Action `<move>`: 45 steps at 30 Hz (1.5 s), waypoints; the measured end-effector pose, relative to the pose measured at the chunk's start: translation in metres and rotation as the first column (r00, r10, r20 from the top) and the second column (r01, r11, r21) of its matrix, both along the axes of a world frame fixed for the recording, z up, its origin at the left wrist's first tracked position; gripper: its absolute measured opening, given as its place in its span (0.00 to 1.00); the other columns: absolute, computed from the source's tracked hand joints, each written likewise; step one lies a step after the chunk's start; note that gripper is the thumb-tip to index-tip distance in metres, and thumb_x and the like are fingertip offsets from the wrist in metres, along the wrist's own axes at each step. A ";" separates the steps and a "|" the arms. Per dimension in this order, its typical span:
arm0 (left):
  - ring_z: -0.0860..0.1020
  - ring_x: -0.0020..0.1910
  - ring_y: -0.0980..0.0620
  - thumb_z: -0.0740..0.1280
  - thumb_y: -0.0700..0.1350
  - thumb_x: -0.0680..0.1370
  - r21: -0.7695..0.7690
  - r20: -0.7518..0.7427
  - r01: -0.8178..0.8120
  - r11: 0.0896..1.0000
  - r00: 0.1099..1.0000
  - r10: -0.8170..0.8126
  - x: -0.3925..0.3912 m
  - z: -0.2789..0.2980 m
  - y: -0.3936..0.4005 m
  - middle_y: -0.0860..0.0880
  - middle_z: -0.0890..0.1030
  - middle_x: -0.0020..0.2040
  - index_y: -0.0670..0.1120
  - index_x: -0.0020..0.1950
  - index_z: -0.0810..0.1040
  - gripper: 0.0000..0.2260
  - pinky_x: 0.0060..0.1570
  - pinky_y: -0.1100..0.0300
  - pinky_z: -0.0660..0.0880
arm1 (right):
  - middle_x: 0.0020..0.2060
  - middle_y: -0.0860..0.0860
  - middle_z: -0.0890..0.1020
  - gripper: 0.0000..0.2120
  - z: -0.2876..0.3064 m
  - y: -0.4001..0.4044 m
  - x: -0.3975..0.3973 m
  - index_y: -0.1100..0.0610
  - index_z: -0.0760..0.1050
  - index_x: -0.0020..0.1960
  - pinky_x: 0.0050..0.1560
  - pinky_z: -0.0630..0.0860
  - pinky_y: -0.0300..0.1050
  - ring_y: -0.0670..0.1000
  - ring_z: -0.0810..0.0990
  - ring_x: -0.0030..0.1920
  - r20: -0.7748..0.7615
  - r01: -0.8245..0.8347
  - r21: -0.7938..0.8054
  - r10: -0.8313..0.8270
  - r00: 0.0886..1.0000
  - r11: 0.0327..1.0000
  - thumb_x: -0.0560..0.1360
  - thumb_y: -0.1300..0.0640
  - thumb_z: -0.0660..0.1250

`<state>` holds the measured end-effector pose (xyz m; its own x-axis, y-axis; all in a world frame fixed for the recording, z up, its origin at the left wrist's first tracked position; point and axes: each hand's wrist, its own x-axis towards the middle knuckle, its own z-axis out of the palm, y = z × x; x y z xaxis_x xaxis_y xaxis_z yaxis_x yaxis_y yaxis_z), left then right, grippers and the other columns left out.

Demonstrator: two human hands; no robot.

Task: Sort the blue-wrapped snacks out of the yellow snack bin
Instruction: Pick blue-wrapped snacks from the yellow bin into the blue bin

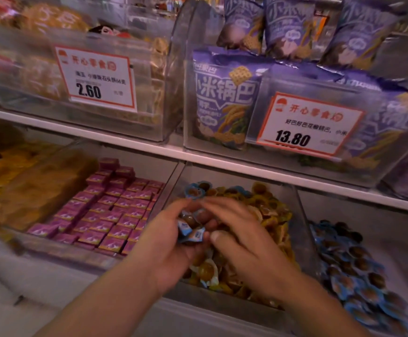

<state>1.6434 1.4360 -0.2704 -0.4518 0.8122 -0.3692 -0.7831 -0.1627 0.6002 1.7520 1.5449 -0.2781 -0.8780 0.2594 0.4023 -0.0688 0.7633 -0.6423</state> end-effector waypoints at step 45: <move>0.53 0.78 0.59 0.45 0.68 0.80 -0.152 -0.918 -0.005 0.988 -0.371 -0.143 0.063 -0.019 0.028 0.57 0.54 0.80 0.56 0.80 0.45 0.32 0.74 0.56 0.55 | 0.42 0.62 0.84 0.02 0.026 0.014 0.062 0.59 0.82 0.45 0.42 0.82 0.47 0.54 0.84 0.41 0.006 0.242 -0.907 -0.563 0.826 0.345 0.75 0.61 0.71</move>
<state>1.7062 1.4644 -0.2891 -0.1791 0.8864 0.4269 0.8488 -0.0802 0.5227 1.8137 1.5590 -0.2518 -0.4580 0.8862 -0.0705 -0.1993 -0.1796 -0.9633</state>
